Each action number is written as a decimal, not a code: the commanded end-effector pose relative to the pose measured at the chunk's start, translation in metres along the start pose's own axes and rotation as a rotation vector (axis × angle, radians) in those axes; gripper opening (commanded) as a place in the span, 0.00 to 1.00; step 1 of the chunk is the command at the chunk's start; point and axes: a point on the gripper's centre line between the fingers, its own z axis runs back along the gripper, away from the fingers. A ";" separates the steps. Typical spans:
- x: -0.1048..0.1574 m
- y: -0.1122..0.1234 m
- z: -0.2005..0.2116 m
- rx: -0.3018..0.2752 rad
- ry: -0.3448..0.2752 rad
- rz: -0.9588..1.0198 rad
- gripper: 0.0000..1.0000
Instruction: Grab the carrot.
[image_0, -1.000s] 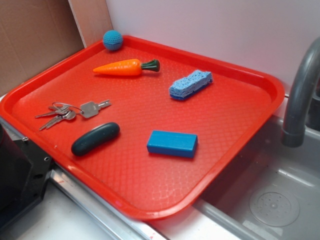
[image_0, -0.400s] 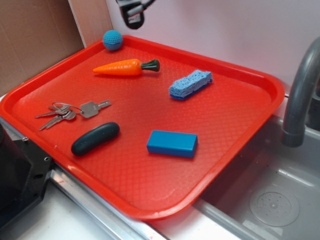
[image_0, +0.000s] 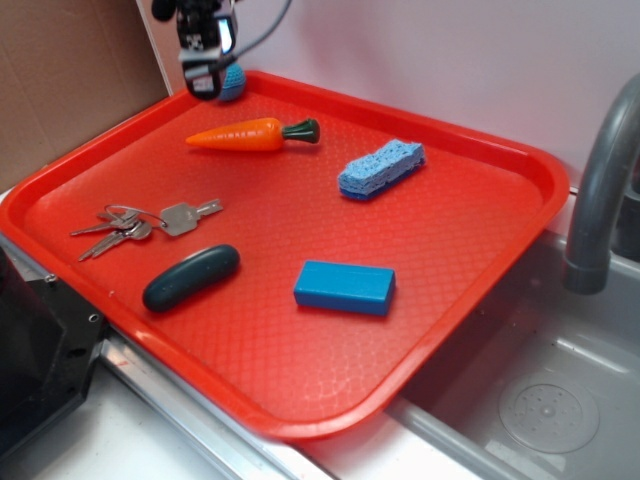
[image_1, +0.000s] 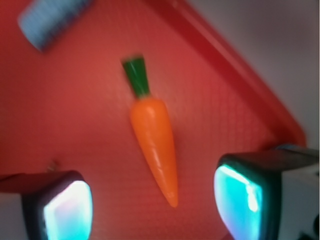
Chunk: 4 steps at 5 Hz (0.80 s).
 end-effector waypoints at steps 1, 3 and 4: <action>0.011 0.009 -0.031 0.032 0.020 0.041 1.00; 0.017 -0.004 -0.063 -0.035 0.083 0.063 1.00; 0.014 -0.003 -0.065 -0.024 0.072 0.111 0.00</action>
